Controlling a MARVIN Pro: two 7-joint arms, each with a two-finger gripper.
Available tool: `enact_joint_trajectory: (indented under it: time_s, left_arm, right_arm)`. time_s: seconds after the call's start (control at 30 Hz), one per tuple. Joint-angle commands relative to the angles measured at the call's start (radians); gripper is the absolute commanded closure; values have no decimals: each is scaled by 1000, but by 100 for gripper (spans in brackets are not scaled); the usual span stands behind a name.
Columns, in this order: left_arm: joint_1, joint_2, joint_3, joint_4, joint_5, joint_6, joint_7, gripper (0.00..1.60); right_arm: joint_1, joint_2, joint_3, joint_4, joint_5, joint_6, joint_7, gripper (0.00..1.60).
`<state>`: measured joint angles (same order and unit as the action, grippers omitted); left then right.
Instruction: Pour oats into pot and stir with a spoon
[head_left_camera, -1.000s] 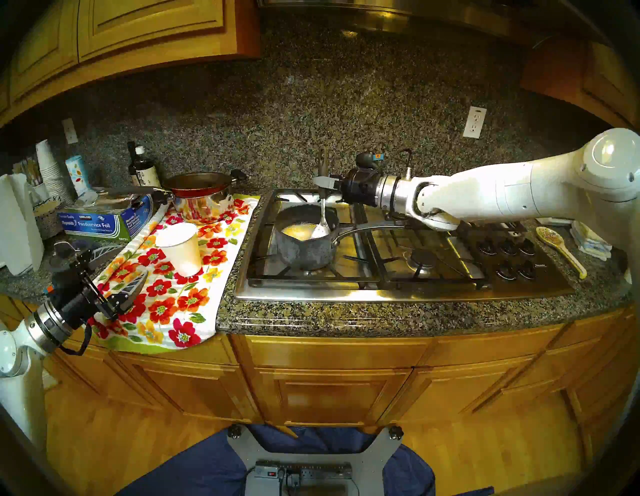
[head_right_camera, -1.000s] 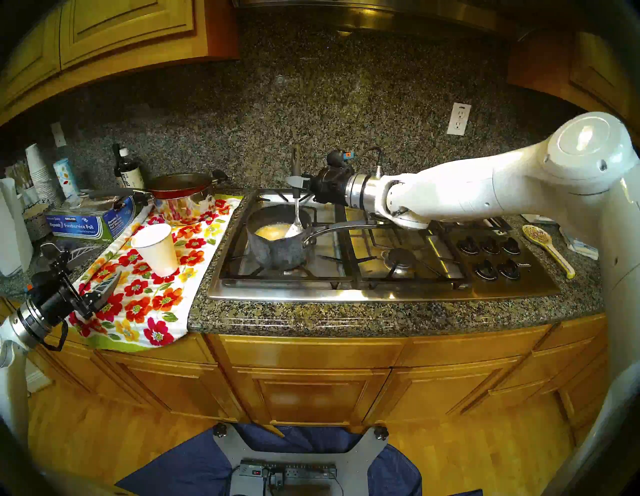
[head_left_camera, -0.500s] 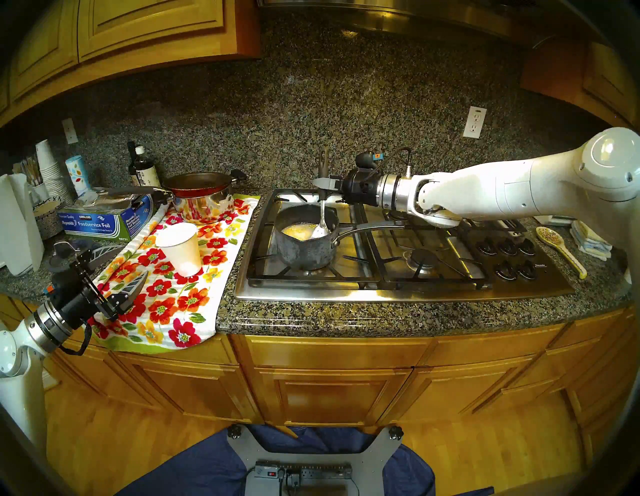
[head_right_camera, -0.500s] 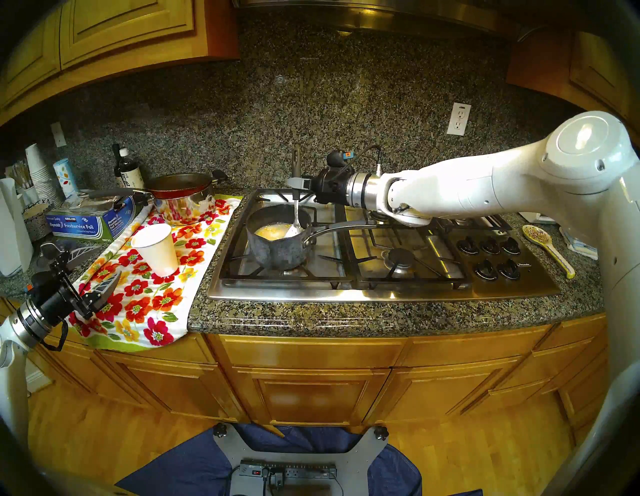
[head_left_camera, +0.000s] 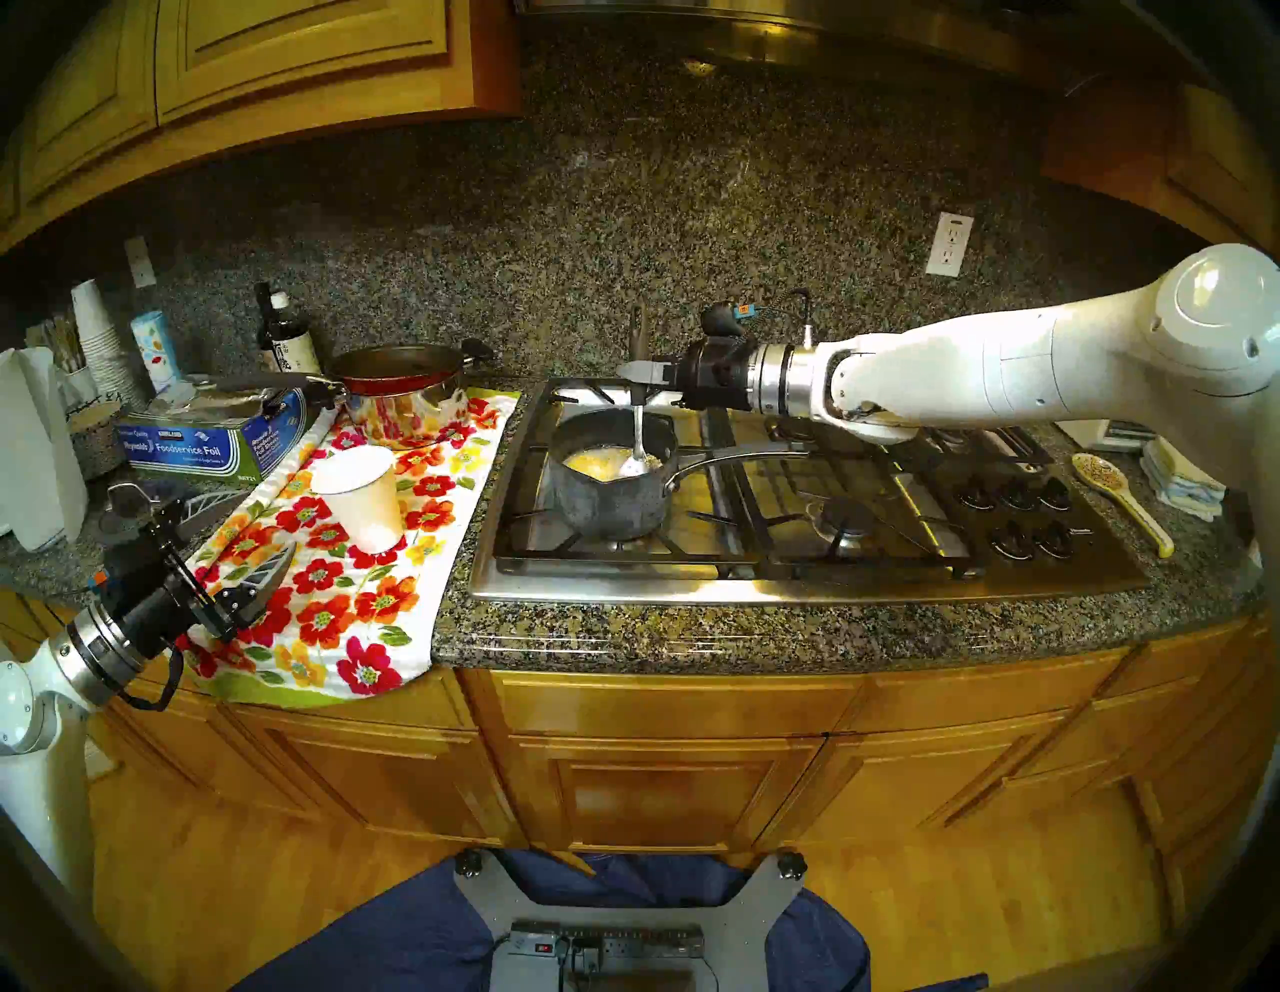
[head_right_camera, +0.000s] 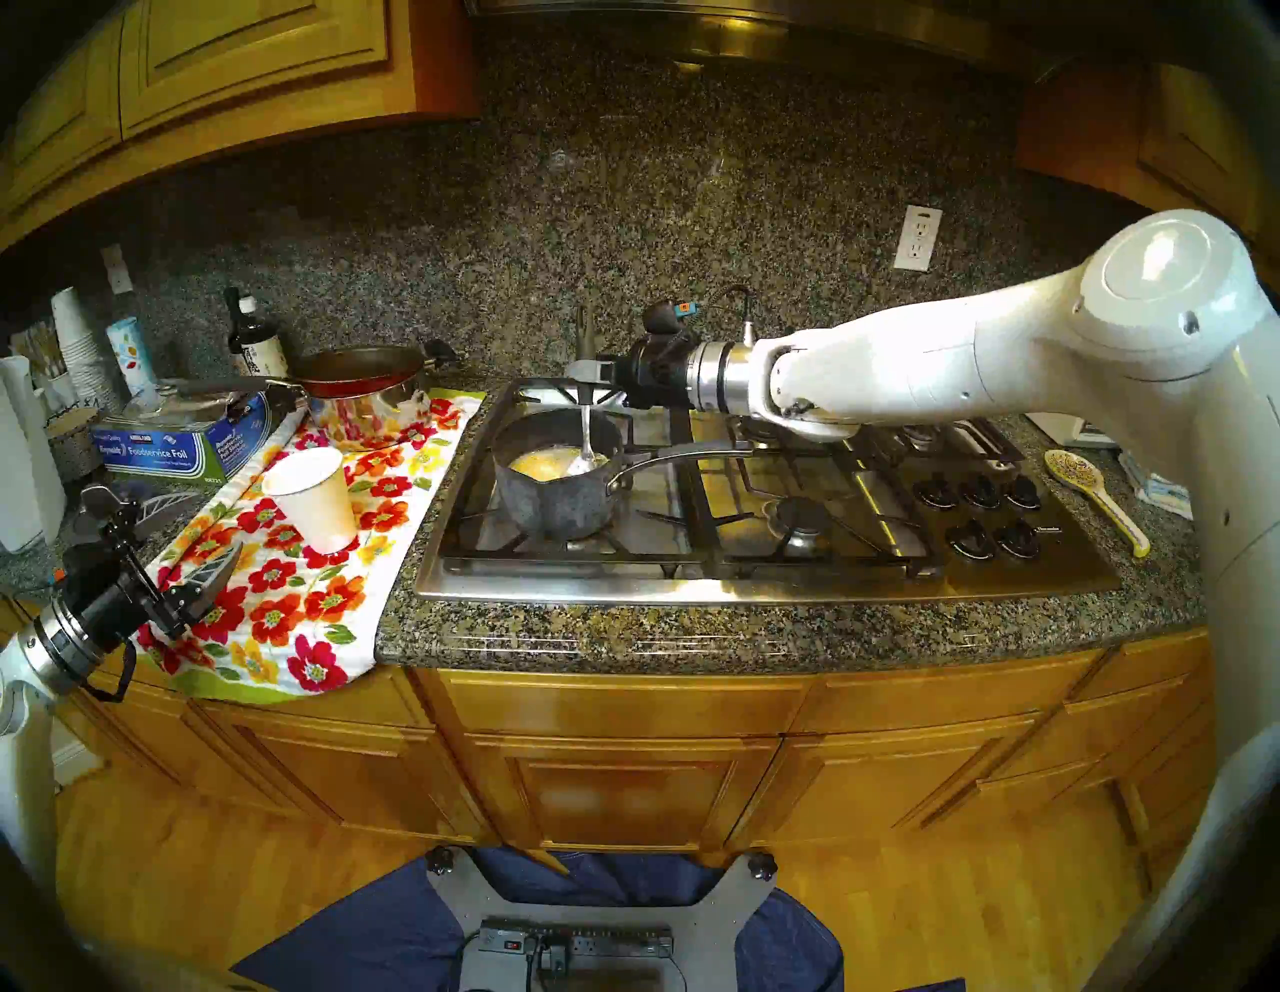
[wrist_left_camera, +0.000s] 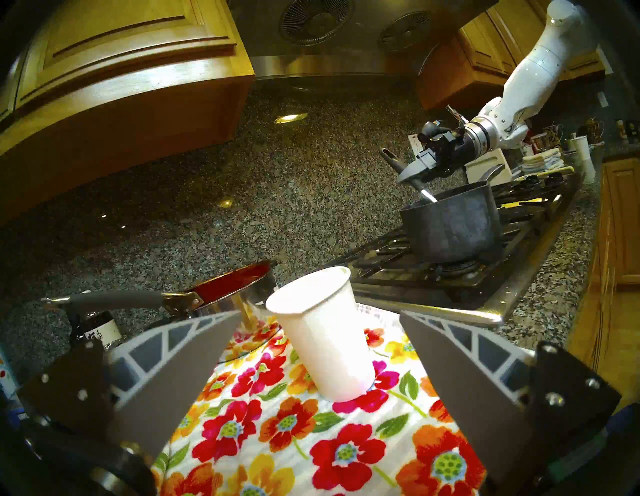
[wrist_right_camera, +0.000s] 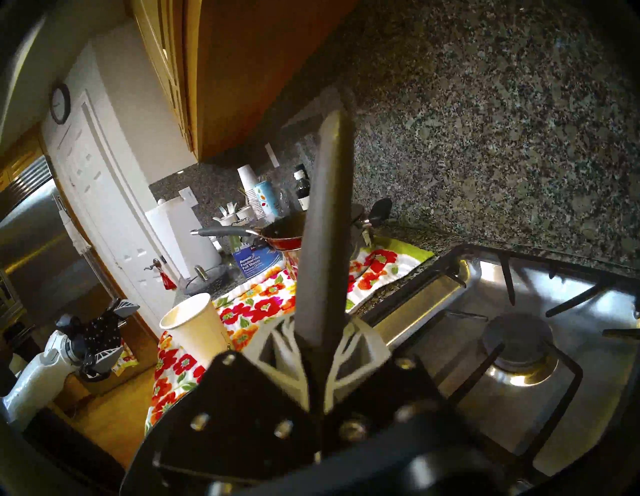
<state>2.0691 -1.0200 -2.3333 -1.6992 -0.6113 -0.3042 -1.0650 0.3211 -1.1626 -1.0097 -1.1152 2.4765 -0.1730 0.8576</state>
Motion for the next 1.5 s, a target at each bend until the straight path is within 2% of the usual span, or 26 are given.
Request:
enact_joint_trajectory:
  time_s: [0.0,0.97,1.0,1.03,1.07,1.1,1.13,1.17,1.47]
  left_arm:
    - [-13,5,-17,-18,-19,0,1,0]
    - [-13,5,-18,-19,-20,0,0,0]
    - [-13,5,-17,-19,-20,0,0,0]
    - [-13,5,-17,-19,-20,0,0,0]
    - [-13,5,-17,-19,-20,0,0,0]
    - [-13,5,-17,-19,-20,0,0,0]
    - [-13,5,-17,-19,-20,0,0,0]
    - [-13,5,-17,-19,-20,0,0,0]
    - [-13,5,-17,-18,-19,-1,1,0]
  right_arm:
    - [25,-4,11,27,-4,7,12,160]
    - [-17,-38,5,115,-31,71,45,160]
    - [-16,-37,4,116,-33,72,46,145]
    - [-15,-36,3,117,-34,72,46,117]
    - [-14,-36,2,118,-35,73,45,103]
    - [-13,-35,2,119,-37,74,45,82]
    - [-11,-35,1,119,-39,74,44,26]
    - [-11,-34,2,120,-40,75,44,0]
    - [-7,-25,4,121,-53,74,52,0]
